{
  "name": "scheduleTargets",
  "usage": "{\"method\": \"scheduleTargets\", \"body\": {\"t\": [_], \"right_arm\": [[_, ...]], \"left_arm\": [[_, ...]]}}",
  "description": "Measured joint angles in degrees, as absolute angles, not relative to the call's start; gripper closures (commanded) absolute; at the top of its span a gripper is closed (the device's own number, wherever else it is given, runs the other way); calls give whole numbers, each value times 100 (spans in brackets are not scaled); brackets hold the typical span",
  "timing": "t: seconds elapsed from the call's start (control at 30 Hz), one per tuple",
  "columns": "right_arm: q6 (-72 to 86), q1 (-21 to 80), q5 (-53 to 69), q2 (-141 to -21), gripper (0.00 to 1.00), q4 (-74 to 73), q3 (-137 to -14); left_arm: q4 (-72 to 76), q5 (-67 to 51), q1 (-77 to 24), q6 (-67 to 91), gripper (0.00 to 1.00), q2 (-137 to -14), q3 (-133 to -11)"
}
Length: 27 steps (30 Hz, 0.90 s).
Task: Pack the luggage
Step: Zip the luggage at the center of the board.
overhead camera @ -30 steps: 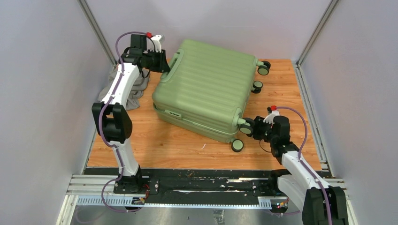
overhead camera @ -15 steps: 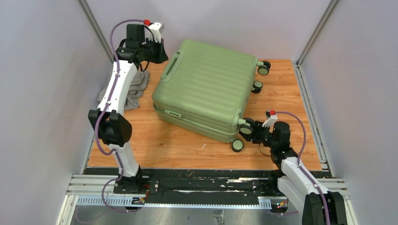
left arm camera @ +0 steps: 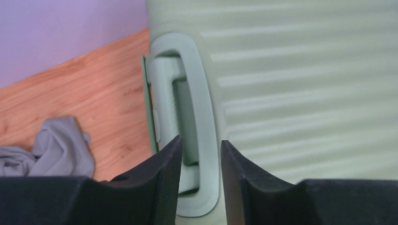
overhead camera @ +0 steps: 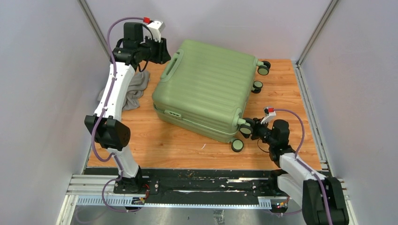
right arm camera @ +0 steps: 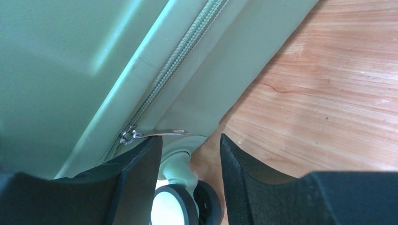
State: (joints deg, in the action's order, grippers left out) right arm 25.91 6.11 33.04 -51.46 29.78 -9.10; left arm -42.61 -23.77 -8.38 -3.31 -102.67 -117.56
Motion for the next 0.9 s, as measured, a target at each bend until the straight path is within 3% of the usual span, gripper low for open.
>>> {"method": "scheduleTargets", "body": {"t": [0.27,0.53,0.63,0.77,0.9], "right_arm": [[2182,1310,3236,-6080,50,3343,-1243],[1927,1691,3356,-6128,50,3472,-1367],[1857,1691,3448,-6173,50,3522,-1367],[1774,1691,3614,-6340,51,3579,-1435],[1656,1691,3640,-6296,49,3479,-1463]], "left_arm": [[-4733,-2462,-843,-764,35,-10123,-11244],[-5343,-3017,-1396,-2047,10,-9080,-11135],[-5586,-2991,-2338,-2884,0,-8501,-10833],[-5865,-2749,-3966,-3948,0,-8036,-10328],[-6095,-2499,-4882,-4637,0,-8079,-10280]]}}
